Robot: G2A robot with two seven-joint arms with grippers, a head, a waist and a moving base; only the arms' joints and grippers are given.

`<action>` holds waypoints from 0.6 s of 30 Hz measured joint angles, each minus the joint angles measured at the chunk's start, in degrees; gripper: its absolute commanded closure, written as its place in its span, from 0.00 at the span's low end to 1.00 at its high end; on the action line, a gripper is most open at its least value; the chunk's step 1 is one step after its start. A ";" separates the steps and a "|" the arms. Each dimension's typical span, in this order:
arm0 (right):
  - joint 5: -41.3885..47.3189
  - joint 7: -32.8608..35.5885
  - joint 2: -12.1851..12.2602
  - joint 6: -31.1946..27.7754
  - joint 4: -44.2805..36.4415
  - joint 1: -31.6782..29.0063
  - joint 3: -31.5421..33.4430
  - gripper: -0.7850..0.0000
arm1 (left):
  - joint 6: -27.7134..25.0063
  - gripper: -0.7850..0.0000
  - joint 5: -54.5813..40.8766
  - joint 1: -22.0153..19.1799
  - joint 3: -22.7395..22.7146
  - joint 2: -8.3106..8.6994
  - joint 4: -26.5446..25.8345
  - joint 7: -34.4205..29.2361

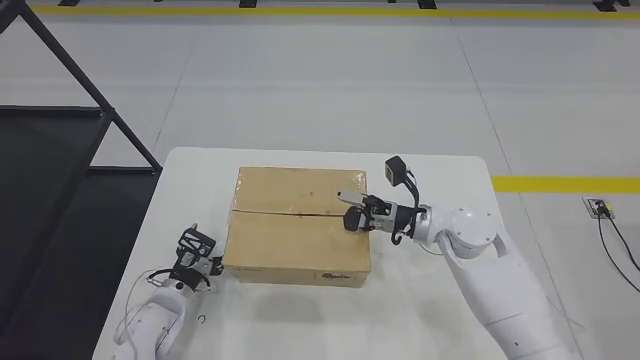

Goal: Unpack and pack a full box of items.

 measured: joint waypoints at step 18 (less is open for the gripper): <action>0.04 -0.45 0.33 0.79 -1.33 -0.04 -1.05 0.00 | 7.27 0.00 0.03 -7.73 2.26 -1.96 9.91 1.21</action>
